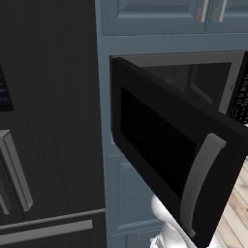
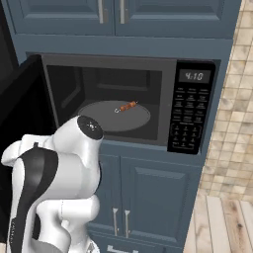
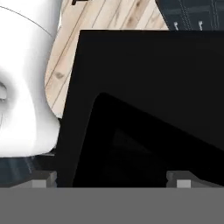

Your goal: Open the microwave door.

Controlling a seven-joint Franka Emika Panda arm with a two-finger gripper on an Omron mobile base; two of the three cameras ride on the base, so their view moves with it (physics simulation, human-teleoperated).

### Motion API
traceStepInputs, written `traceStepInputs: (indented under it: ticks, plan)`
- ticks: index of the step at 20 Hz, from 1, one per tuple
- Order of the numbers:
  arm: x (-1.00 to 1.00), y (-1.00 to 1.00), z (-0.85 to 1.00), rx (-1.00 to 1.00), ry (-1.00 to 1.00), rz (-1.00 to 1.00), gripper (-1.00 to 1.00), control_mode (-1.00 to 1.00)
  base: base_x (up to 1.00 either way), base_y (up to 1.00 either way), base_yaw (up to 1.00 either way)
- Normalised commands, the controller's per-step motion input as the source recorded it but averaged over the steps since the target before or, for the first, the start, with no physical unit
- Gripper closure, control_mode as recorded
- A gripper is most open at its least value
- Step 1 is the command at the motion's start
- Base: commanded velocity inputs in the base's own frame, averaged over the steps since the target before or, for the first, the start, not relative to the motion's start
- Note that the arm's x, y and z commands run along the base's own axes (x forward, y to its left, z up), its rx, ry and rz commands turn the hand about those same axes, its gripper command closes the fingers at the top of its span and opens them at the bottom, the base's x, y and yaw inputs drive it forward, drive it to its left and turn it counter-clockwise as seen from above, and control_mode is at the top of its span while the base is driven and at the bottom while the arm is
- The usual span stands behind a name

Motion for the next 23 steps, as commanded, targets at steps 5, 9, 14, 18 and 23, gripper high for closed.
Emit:
traceStepInputs:
  ticks: [5, 9, 14, 18, 23]
  plan:
    - [-0.09, 0.97, -0.02, 0.21, 0.01, 0.23, -1.0, -1.0, 0.0, 0.0, 0.0]
    - [-0.03, 1.0, -0.25, 0.24, 0.0, 0.23, -1.0, -1.0, 0.0, 0.0, 0.0]
    - [0.0, 1.0, -0.47, 0.24, -0.11, 0.22, -1.0, -1.0, 0.0, 0.0, 0.0]
    - [0.08, 1.0, -0.43, 0.22, -0.3, 0.14, -1.0, -1.0, 0.0, 0.0, 0.0]
    - [0.08, 0.91, -0.41, 0.22, -0.41, 0.07, -1.0, -1.0, 0.0, 0.0, 0.0]
